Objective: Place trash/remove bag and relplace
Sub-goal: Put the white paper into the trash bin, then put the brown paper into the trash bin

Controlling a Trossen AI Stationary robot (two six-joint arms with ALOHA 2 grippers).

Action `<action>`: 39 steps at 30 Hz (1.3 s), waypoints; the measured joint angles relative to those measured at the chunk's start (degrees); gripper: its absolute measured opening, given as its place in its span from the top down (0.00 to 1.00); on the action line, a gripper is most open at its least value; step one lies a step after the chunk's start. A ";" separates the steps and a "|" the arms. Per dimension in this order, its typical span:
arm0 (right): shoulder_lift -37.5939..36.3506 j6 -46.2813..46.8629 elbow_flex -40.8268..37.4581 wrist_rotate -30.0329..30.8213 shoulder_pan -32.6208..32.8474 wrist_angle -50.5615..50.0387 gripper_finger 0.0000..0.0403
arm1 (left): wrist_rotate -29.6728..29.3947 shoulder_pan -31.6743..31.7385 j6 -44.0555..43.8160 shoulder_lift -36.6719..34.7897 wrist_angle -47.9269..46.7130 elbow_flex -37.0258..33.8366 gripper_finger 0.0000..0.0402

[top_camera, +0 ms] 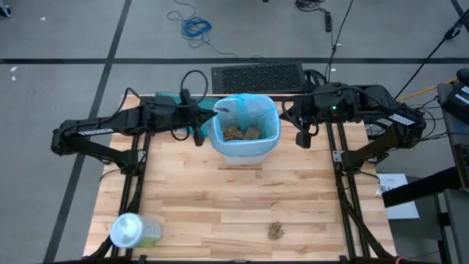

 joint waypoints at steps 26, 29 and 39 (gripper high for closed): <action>3.35 -0.77 0.00 -7.64 -0.02 0.39 1.00 | 1.93 -1.92 6.13 10.87 -9.47 11.73 0.86; 3.77 -2.12 0.00 -16.35 0.26 -0.52 1.00 | 1.92 -2.02 7.01 9.86 -12.36 13.54 0.86; 8.58 3.93 -7.25 -19.38 11.60 -3.47 1.00 | 1.91 -4.48 6.39 8.30 -13.43 15.93 0.86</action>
